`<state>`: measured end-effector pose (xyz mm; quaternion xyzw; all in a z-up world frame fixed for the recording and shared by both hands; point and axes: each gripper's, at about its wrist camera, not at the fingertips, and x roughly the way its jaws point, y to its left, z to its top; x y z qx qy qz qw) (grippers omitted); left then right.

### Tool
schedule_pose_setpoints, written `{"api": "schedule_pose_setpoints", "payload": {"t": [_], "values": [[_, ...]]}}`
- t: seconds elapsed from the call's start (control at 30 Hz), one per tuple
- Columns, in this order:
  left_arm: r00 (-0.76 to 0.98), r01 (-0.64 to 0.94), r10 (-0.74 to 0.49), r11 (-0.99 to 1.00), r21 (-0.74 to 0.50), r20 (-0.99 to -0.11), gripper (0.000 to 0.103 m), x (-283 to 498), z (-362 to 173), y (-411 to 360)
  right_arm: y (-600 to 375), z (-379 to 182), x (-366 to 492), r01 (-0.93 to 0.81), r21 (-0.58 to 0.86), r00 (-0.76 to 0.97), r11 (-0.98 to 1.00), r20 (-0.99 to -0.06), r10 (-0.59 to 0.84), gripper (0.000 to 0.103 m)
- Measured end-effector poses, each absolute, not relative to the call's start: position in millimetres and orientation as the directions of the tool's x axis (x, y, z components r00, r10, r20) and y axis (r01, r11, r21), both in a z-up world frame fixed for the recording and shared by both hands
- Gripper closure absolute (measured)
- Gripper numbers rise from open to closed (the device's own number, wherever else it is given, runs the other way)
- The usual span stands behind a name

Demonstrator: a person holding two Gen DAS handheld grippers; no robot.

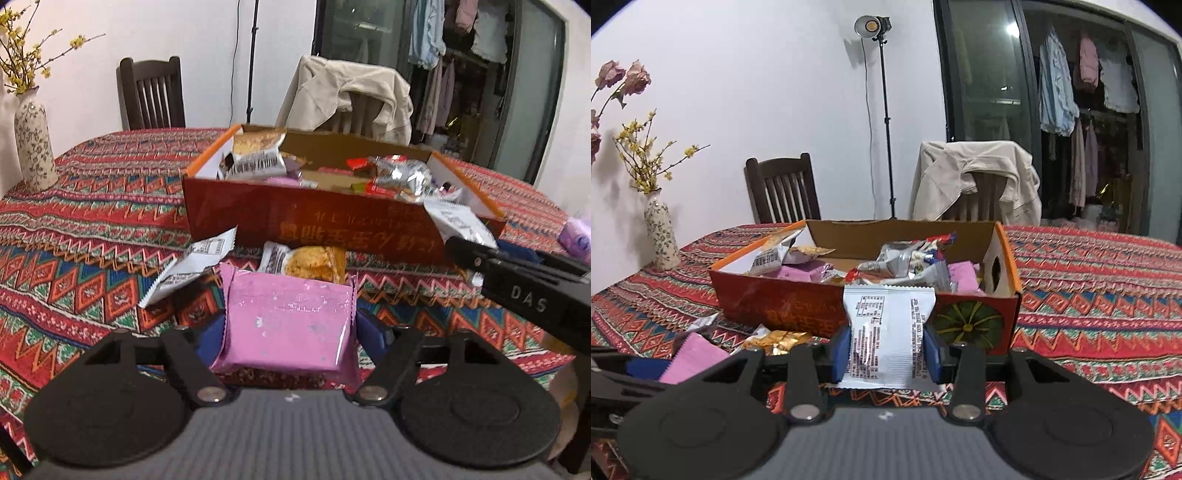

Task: Organize snacks
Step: 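Grasp a pink bag with the left gripper while the right lifts the white sachet, then carry the pink bag and white sachet into the box and open both grippers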

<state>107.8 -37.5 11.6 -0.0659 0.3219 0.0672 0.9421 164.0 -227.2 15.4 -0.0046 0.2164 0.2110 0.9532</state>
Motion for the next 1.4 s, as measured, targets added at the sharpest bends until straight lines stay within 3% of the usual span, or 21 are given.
{"api": "schedule_pose_setpoints", "payload": {"t": [0.5,0.9,1.4], "values": [[0.881,-0.119,0.045,0.984,-0.129,-0.471,0.028,115.7,78.1,-19.4,-220.4,74.3,159.3,-0.334,0.049,0.883,0.941,-0.332,0.331,0.063],[0.879,-0.145,0.062,0.979,-0.142,-0.472,0.028,172.8,96.0,-10.1,-199.5,94.2,212.0,-0.316,0.063,0.886,0.947,-0.337,0.318,0.063],[0.894,-0.162,0.077,0.974,-0.158,-0.441,0.028,241.1,100.0,-0.3,-187.1,73.4,267.9,-0.262,0.063,0.900,0.963,-0.346,0.267,0.063]]}}
